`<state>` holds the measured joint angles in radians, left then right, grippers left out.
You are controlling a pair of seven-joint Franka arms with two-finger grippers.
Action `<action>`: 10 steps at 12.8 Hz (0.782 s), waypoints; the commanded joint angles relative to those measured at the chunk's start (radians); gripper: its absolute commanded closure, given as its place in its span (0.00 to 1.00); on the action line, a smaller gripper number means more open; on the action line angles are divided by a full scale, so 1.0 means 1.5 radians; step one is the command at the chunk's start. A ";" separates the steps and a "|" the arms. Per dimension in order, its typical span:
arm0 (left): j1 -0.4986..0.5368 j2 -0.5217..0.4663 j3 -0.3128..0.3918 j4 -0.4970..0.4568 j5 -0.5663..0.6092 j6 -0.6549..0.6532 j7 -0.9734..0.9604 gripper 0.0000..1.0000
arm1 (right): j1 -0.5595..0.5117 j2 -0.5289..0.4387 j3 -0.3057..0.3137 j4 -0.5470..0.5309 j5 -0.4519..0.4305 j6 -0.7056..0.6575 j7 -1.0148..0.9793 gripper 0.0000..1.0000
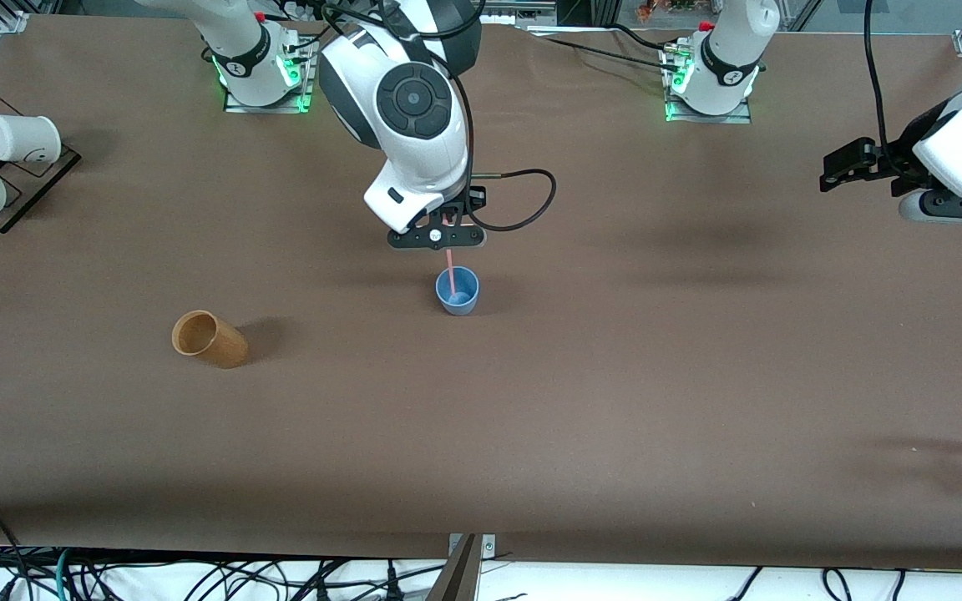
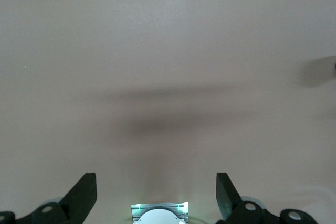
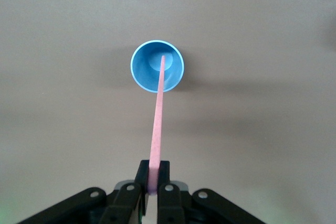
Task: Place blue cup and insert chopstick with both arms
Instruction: 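Lower the chopstick into the blue cup and open the right gripper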
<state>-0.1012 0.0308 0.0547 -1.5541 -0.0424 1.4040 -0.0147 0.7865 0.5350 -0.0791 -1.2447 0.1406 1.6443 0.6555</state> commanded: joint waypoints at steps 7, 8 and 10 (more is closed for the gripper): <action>0.003 0.006 0.000 0.014 0.002 0.005 0.014 0.00 | -0.008 0.032 0.001 0.028 0.011 0.006 -0.013 0.52; 0.003 0.006 0.000 0.014 0.002 0.005 0.014 0.00 | -0.011 0.031 0.001 0.028 0.010 0.010 -0.014 0.32; 0.003 0.006 0.000 0.014 0.001 0.005 0.014 0.00 | -0.012 0.031 -0.002 0.030 0.010 0.012 -0.017 0.12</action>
<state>-0.1012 0.0311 0.0547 -1.5540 -0.0424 1.4128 -0.0147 0.7770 0.5653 -0.0803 -1.2401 0.1407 1.6717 0.6487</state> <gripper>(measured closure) 0.000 0.595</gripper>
